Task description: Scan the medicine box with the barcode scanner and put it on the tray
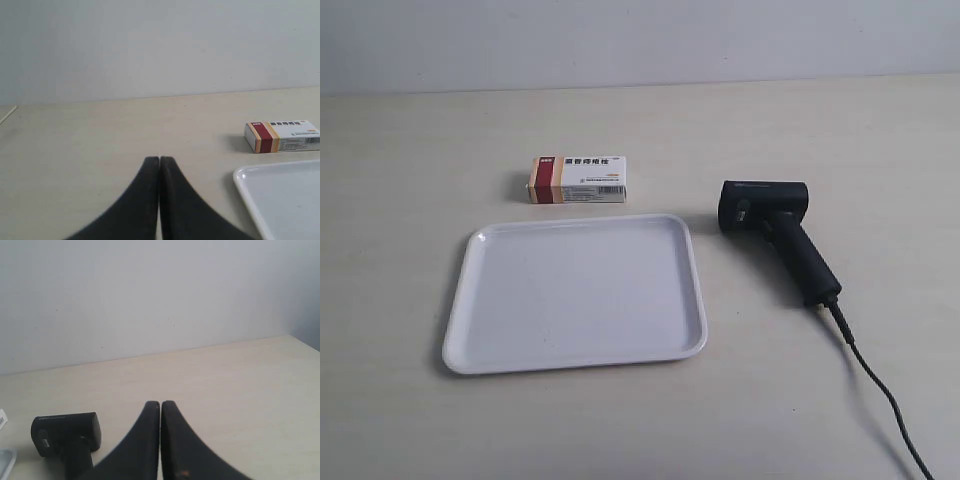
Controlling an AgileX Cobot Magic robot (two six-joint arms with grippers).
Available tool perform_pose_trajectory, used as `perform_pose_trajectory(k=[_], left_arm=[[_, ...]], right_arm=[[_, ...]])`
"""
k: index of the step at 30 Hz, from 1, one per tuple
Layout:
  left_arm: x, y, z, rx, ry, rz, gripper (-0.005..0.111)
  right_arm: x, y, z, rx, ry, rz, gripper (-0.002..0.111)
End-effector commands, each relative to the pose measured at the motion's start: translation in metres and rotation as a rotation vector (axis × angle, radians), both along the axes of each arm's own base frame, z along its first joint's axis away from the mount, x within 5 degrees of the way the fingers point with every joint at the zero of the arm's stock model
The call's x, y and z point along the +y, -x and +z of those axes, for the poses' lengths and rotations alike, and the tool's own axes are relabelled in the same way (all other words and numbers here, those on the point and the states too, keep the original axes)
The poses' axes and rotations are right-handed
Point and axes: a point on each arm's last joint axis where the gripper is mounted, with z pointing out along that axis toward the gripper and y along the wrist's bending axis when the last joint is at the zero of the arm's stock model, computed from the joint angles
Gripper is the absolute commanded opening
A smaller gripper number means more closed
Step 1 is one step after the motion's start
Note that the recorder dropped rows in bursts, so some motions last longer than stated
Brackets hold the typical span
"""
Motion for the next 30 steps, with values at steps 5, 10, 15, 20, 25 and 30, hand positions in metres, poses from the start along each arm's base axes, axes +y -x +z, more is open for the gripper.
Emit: perform_pose_trajectory(k=[5, 10, 15, 20, 25, 30], left_arm=[[0.000, 0.000, 0.000, -0.008, -0.002, 0.005, 0.003], [0.000, 0.000, 0.000, -0.008, -0.004, 0.005, 0.003], [-0.001, 0.000, 0.013, -0.132, 0.199, -0.002, 0.003], [0.002, 0.006, 0.045, -0.466, 0.595, -0.057, 0.003], [0.008, 0.016, 0.076, -0.753, 0.456, -0.017, 0.000], [0.010, -0.039, 0.091, -0.446, 0.338, 0.114, 0.000]], right_arm=[[0.000, 0.000, -0.001, -0.007, 0.000, -0.006, 0.001], [0.000, 0.000, -0.001, -0.007, 0.000, -0.006, 0.001], [-0.001, 0.000, 0.001, -0.029, -0.004, -0.009, 0.001], [-0.002, 0.000, 0.014, -0.152, -0.168, -0.022, 0.001], [-0.004, 0.000, 0.021, -0.212, -0.353, -0.041, 0.001], [-0.002, 0.000, 0.050, -0.217, -0.300, -0.022, 0.000]])
